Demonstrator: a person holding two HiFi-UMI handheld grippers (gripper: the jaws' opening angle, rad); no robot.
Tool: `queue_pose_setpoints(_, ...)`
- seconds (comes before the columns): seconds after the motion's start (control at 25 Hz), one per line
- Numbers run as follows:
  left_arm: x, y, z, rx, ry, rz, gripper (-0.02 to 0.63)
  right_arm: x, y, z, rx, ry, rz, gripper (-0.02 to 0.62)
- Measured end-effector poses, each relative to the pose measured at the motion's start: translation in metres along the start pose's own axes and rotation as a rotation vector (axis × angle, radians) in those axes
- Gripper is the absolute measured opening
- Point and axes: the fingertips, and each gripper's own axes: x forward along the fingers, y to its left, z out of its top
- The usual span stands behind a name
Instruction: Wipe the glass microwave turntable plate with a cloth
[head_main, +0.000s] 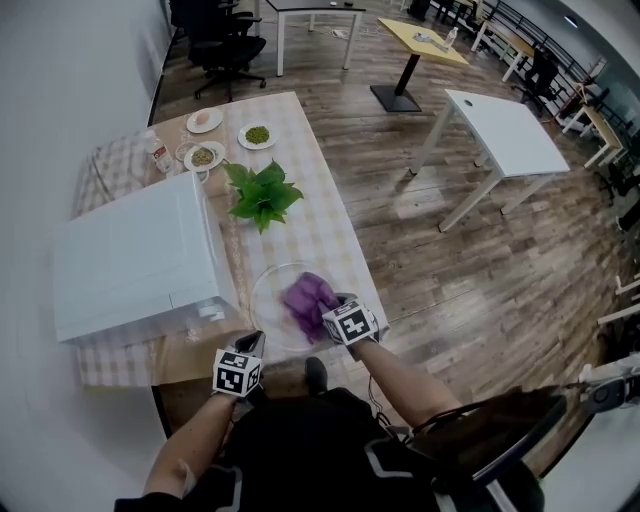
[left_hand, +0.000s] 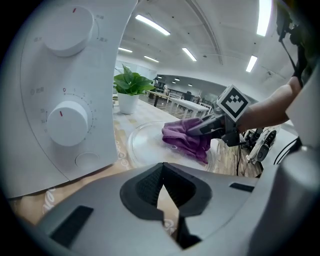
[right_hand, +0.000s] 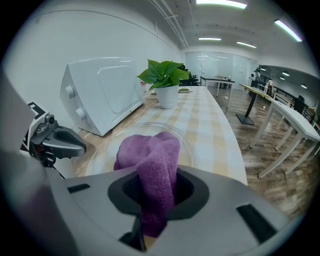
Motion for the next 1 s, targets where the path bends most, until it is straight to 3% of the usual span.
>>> queue_pose_setpoints(0.24,0.002,0.003,-0.003,-0.047,-0.007,0.002,0.008,-0.012,-0.026,-0.011,0.036,0.000,-0.067,0.072)
queue_pose_setpoints(0.68,0.003,0.007,-0.002,-0.034,-0.010,-0.003,0.008,-0.037,-0.064,-0.029,0.141,-0.020,-0.162,0.072)
queue_pose_setpoints(0.84,0.001,0.007,0.002,-0.023,-0.018,-0.008,0.008,-0.052,-0.068,-0.031,0.148,-0.034,-0.192,0.072)
queue_pose_setpoints(1.0,-0.003,0.010,0.006,-0.029,-0.037,-0.004,0.008,-0.068,-0.056,-0.015,0.140,-0.098,-0.169,0.072)
